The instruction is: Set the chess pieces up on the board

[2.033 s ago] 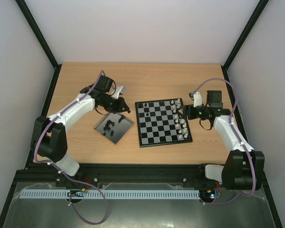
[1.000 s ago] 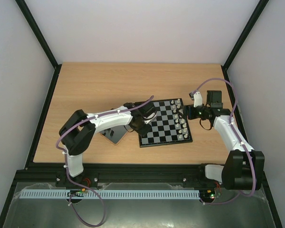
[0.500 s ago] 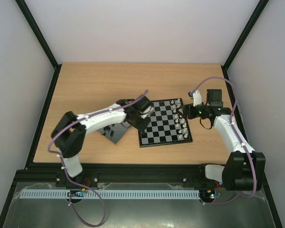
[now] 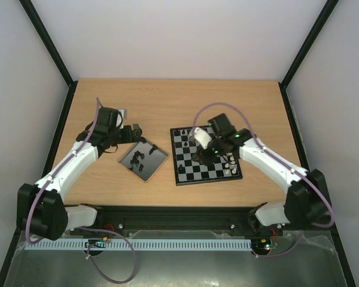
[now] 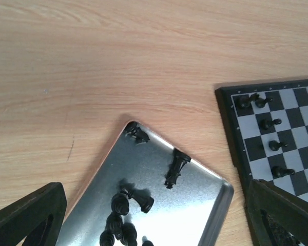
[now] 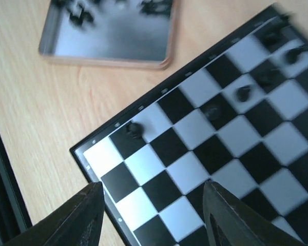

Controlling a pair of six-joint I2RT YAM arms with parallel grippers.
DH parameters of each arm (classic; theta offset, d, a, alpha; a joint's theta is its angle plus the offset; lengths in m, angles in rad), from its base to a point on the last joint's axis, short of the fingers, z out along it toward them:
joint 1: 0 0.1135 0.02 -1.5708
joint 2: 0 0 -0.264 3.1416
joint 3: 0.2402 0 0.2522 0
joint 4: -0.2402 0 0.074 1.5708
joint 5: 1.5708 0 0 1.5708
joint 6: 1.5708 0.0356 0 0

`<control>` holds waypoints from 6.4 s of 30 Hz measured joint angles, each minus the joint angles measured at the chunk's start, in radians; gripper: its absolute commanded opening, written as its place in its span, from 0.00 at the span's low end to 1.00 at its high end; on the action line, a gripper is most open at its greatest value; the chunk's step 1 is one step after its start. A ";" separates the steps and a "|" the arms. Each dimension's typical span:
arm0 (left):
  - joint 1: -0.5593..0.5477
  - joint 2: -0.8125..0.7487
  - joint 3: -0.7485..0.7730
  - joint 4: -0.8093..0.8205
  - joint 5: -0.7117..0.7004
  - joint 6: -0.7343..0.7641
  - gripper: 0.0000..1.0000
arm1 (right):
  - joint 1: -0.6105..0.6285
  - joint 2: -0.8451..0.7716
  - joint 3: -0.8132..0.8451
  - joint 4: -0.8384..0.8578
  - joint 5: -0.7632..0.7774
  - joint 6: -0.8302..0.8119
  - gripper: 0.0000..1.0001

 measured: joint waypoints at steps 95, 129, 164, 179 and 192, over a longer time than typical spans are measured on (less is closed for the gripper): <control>0.157 -0.090 -0.185 0.208 0.182 -0.123 0.64 | 0.348 0.335 0.030 0.013 0.177 0.022 0.47; -0.217 0.478 0.158 -0.005 -0.075 0.085 0.35 | -0.009 -0.186 -0.179 0.129 0.069 0.140 0.48; -0.278 0.577 0.193 -0.108 -0.201 0.174 0.07 | -0.009 -0.176 -0.187 0.130 0.073 0.132 0.48; -0.289 0.262 0.185 -0.216 0.254 0.148 0.08 | 0.034 -0.162 -0.053 0.061 -0.032 -0.135 0.46; -0.388 0.237 0.232 -0.237 0.661 0.149 0.08 | 0.229 -0.035 0.151 -0.053 0.248 -0.525 0.52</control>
